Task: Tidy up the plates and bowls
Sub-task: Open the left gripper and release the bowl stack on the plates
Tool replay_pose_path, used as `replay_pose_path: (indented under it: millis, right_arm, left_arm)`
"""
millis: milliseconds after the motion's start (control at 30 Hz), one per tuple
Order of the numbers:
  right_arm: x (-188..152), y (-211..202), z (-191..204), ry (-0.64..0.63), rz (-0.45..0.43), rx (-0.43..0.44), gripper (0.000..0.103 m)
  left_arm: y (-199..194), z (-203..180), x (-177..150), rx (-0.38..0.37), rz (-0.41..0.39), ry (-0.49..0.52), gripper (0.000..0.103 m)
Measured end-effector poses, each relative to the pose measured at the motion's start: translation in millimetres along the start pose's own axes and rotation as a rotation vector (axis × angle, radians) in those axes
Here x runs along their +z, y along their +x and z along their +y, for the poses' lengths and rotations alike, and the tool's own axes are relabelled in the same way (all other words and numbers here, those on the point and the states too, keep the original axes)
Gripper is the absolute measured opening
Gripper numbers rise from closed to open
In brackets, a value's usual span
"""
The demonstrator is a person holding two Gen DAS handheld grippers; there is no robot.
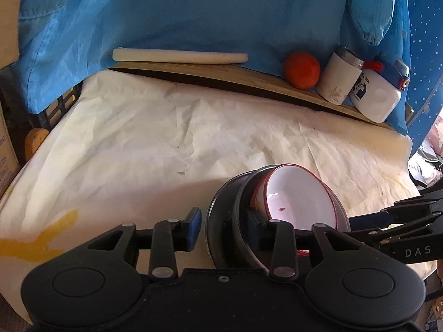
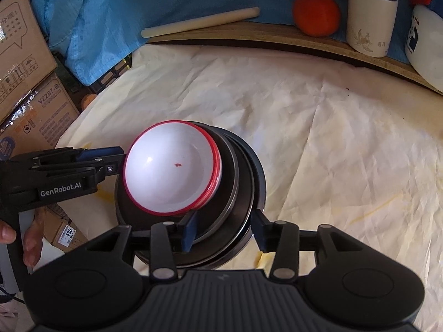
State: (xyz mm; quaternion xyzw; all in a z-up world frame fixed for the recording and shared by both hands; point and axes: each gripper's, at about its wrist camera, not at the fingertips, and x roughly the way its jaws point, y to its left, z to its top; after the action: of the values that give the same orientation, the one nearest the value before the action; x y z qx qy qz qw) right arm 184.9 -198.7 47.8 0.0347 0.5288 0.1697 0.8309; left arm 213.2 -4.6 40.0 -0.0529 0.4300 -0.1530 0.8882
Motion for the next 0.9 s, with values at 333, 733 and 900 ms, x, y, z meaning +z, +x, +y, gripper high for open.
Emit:
replay_pose_path:
  millis: [333,733,900]
  right_arm:
    - [-8,-10,0,-0.001,-0.049,0.024,0.067]
    - [-18,-19,4,-0.019,-0.124,0.034,0.081]
    - [-22,-21,2,-0.014,-0.153,0.047,0.084]
  left_arm:
    - [-10,0,-4,0.014,-0.05,-0.012,0.053]
    - [-24,5,-13,0.004,-0.118,-0.03,0.07]
    - [-28,7,-17,-0.011,-0.144,-0.052,0.075]
